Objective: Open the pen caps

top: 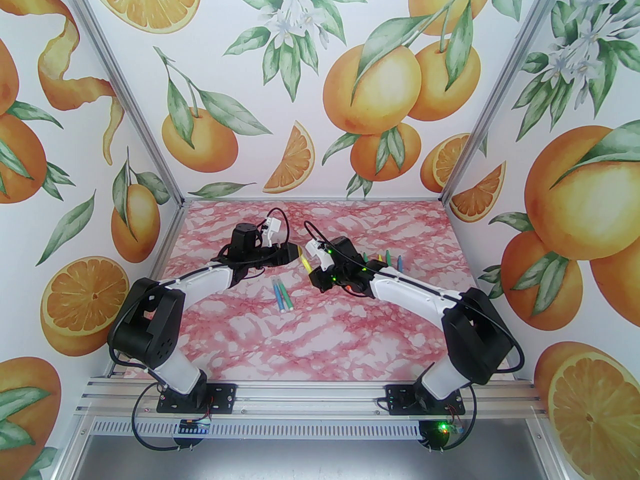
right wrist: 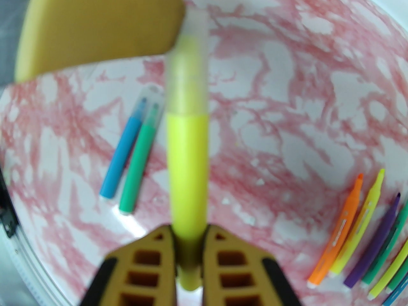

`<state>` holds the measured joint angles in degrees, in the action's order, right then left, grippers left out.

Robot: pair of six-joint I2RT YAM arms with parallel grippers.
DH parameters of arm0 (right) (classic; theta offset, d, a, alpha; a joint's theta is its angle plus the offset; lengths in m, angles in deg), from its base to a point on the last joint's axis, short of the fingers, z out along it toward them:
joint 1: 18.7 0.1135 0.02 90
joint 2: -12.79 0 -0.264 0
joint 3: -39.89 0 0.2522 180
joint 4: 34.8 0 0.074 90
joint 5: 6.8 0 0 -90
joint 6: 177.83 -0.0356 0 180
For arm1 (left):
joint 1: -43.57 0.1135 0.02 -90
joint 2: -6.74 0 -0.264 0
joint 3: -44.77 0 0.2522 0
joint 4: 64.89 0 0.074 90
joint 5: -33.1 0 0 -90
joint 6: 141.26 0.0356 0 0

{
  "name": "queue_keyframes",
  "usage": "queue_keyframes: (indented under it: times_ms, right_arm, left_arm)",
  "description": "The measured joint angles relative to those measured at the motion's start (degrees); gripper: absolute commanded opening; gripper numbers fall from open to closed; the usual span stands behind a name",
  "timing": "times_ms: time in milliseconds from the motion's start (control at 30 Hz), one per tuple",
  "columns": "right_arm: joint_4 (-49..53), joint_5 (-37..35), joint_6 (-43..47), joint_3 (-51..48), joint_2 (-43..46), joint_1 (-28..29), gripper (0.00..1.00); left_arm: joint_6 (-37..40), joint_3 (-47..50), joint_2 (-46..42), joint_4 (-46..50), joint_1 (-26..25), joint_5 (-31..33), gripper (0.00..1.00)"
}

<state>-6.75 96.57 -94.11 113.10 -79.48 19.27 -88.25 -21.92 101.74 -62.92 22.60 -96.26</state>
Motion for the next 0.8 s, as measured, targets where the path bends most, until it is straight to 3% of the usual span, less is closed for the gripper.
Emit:
queue_keyframes:
  times_ms: [800]
  right_arm:
    - [-1.09, 0.20, 0.39, 0.00, 0.02, 0.37, 0.00]
  left_arm:
    - [-2.03, -2.10, 2.27, -1.81, -0.85, -3.26, 0.30]
